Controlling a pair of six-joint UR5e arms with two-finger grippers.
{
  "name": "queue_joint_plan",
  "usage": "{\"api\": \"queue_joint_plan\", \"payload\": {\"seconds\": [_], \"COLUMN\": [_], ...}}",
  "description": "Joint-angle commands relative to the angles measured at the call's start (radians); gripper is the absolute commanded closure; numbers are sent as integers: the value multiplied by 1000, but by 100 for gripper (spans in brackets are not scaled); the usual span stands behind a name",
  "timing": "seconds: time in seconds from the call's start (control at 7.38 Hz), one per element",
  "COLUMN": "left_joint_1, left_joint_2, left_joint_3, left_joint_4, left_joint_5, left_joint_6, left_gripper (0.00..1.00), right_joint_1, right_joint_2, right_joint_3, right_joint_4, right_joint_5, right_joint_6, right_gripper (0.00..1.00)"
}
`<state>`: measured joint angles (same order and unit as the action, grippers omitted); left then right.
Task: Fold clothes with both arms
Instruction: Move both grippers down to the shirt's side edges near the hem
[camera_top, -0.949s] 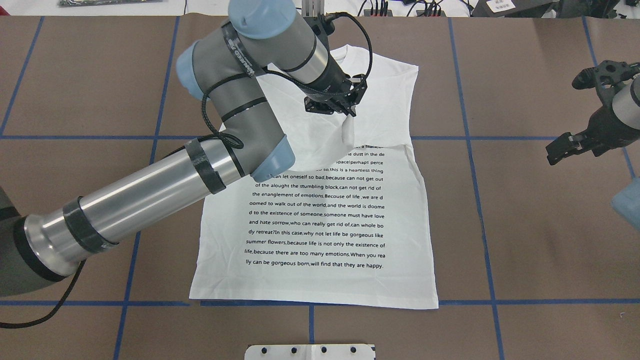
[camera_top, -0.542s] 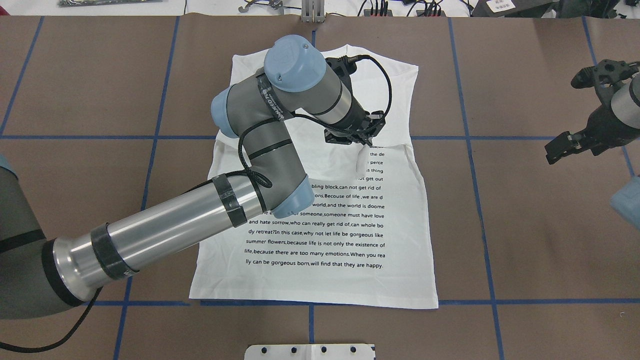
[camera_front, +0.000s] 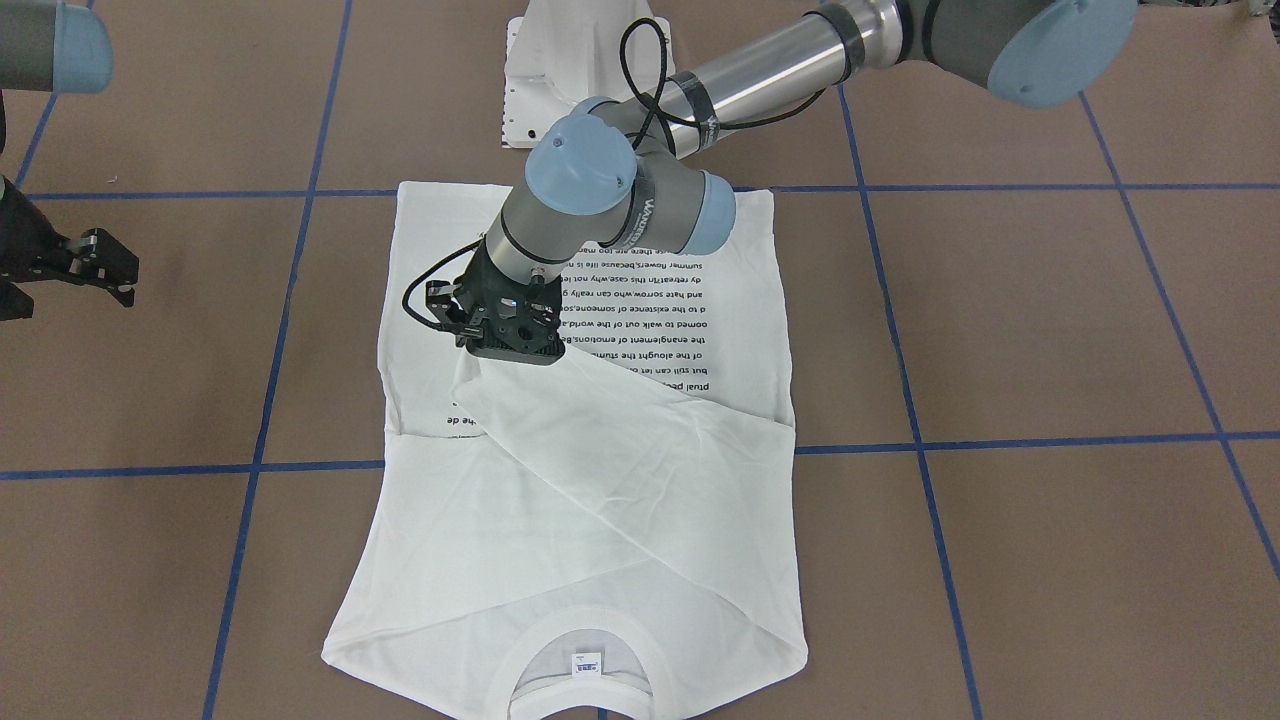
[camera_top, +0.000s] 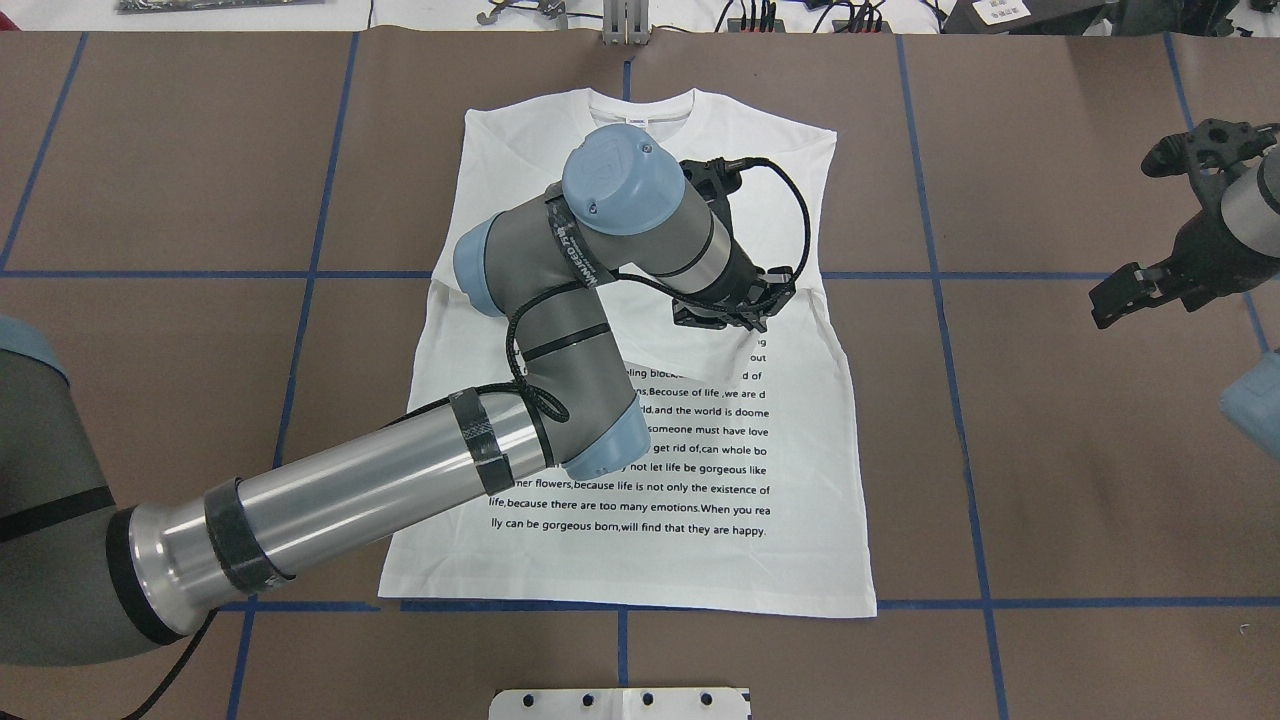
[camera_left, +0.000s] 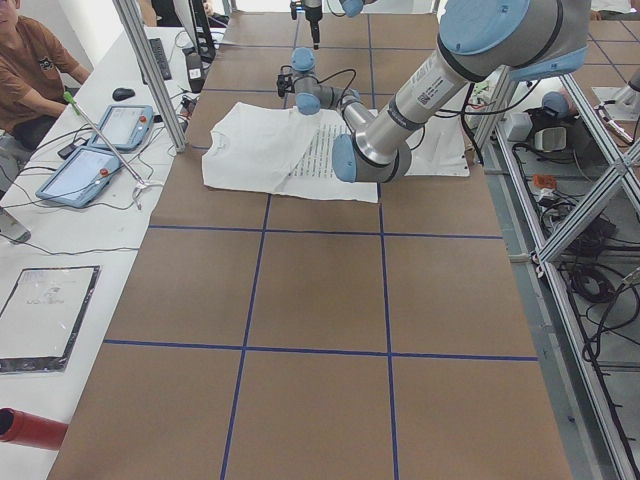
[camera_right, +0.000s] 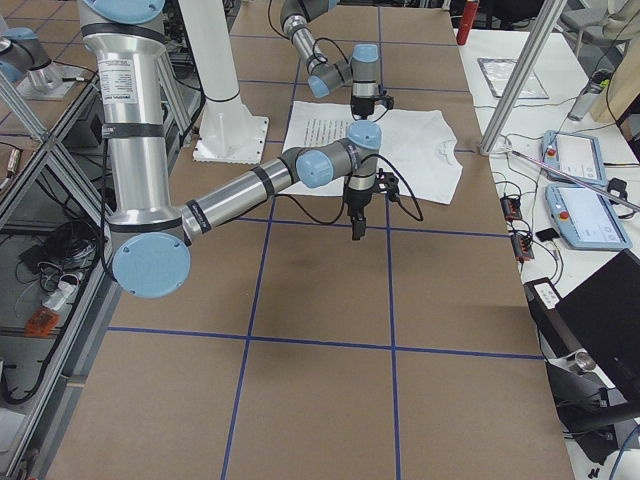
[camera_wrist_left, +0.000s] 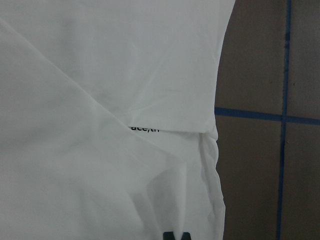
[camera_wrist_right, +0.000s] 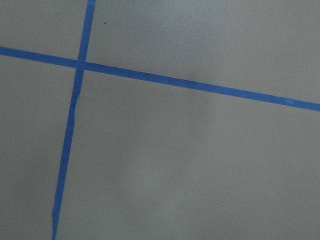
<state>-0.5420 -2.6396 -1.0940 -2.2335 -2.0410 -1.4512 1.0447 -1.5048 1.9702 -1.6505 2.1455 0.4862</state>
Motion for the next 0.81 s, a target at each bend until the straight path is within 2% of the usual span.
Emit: {"api": "queue_joint_plan", "payload": {"seconds": [0.0,0.14,0.41,0.68], "left_joint_1": [7,16,20,16], "left_joint_2": [-2,-2,6,65], "left_joint_3": [-1,-1,-26,-101], "left_joint_4": [-12,-27,-17,-3], "left_joint_5": [13,45,50,48], "left_joint_6": [3,5,9,11], "left_gripper": [1,0,0,0], "right_joint_1": [0,0,0,0], "right_joint_2": [3,3,3,5], "right_joint_3": [-16,-22,-21,-19], "right_joint_4": [1,3,29,67], "right_joint_5": [-3,-3,11,40], "right_joint_6": [2,2,3,11], "right_gripper": [0,0,0,0]}}
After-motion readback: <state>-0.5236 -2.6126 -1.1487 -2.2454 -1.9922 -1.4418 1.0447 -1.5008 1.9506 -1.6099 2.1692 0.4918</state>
